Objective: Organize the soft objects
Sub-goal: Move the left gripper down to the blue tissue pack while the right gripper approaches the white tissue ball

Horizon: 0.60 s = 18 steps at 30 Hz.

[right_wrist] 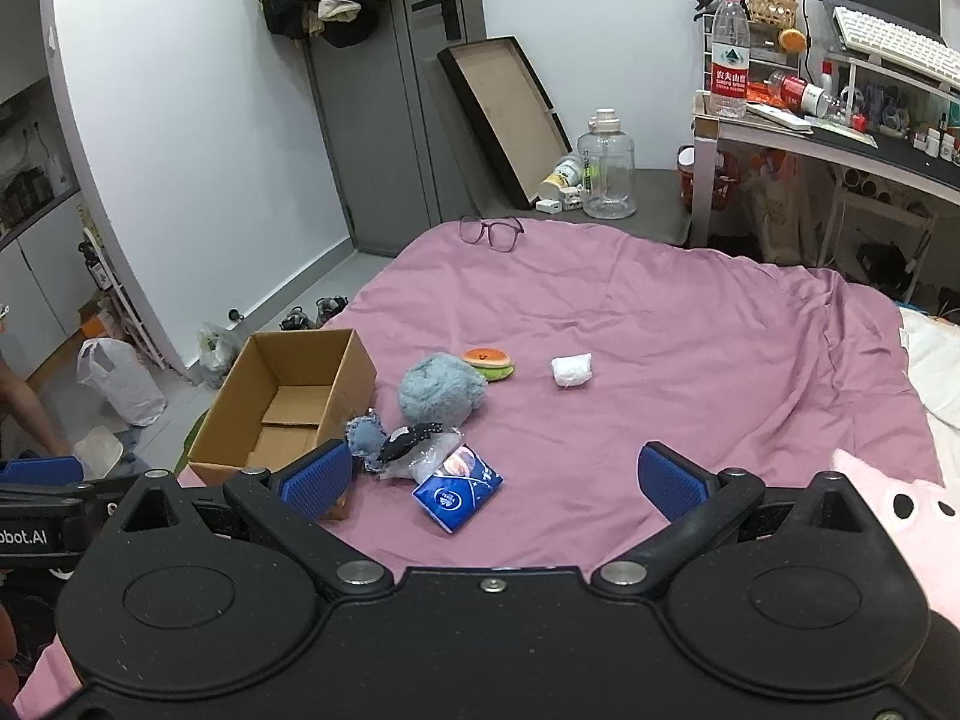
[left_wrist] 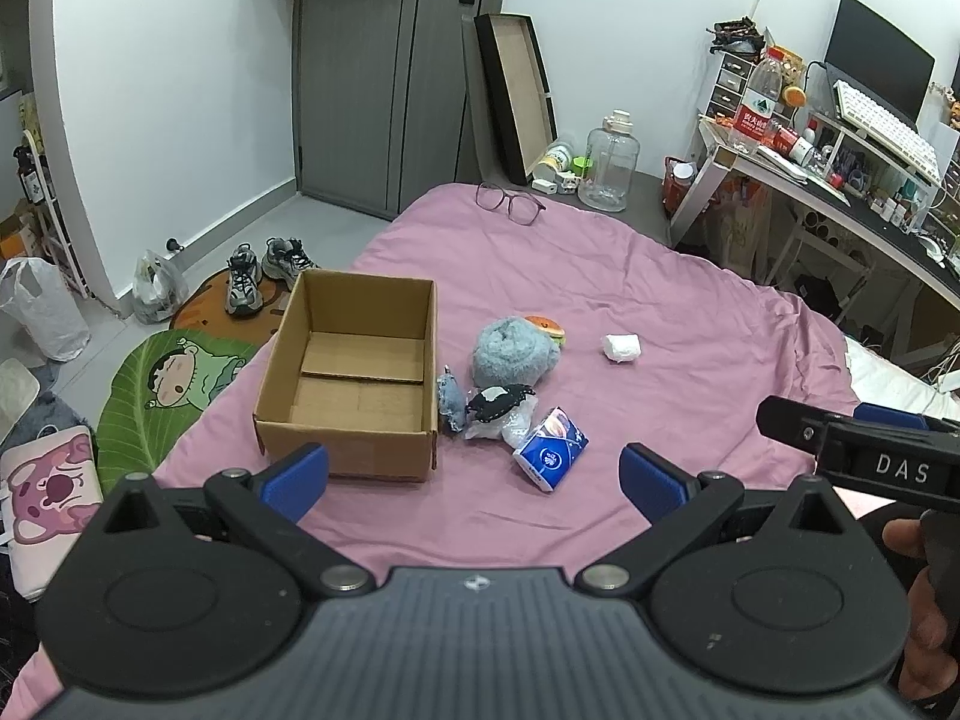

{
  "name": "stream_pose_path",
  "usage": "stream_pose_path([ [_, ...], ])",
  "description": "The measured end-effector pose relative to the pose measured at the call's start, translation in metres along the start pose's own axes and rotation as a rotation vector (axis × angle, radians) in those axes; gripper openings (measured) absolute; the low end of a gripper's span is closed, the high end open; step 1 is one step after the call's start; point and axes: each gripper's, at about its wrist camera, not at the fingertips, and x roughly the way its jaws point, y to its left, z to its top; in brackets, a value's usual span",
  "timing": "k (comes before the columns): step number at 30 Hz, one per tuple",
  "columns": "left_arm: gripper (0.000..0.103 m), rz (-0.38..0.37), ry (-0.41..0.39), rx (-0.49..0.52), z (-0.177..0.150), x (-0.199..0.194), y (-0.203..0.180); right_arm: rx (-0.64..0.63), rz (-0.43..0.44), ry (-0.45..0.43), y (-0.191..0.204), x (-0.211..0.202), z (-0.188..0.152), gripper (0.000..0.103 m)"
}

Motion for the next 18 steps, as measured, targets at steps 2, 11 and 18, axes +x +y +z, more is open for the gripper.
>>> stream_pose_path([
  [2,0.102,0.005,0.005,-0.001,0.001,0.003,0.000,-0.004,-0.017,-0.004,0.002,0.003,-0.002,0.103],
  [11,0.102,0.007,0.060,0.012,-0.006,0.034,-0.003,0.050,-0.024,0.047,0.000,0.024,-0.012,0.103],
  [18,0.102,0.006,0.121,0.000,-0.012,0.066,-0.011,0.066,-0.025,0.090,-0.011,0.047,-0.016,0.103],
])
